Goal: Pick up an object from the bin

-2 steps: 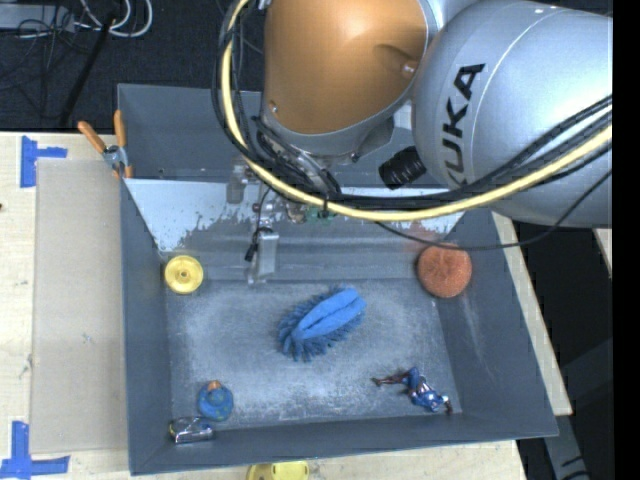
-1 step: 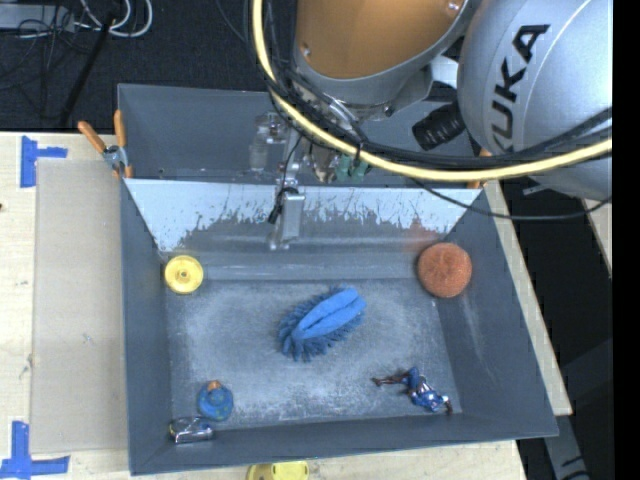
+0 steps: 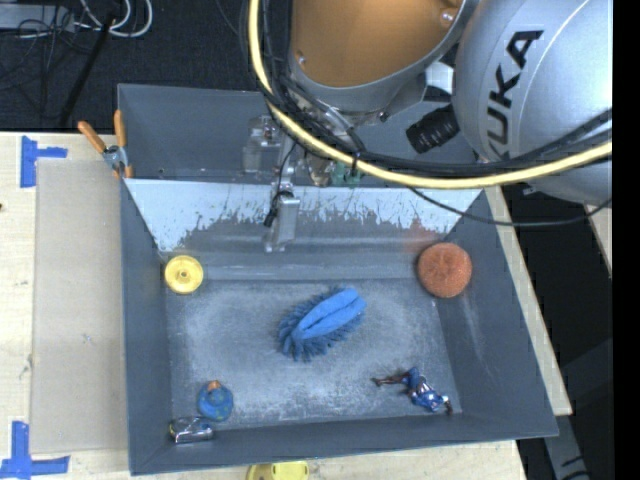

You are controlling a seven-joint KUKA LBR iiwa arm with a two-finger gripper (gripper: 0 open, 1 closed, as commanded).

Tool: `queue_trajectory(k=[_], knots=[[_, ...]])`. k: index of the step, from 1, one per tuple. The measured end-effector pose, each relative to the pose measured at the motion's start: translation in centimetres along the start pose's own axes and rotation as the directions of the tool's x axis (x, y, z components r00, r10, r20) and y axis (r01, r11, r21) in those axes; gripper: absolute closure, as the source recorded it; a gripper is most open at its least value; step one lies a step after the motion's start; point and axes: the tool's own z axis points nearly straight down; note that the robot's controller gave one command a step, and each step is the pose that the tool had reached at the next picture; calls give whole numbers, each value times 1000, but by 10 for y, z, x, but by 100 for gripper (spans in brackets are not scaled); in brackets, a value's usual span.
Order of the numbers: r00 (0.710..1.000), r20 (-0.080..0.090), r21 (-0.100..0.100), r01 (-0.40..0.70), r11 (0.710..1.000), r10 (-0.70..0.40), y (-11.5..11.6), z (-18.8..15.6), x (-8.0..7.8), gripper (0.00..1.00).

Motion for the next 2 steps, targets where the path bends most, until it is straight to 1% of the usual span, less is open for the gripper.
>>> queue_trajectory(k=[1,2], knots=[[998,-16,1,66,998,-66,-28,66,5,0],[998,-22,5,67,998,-66,-55,103,8,0]])
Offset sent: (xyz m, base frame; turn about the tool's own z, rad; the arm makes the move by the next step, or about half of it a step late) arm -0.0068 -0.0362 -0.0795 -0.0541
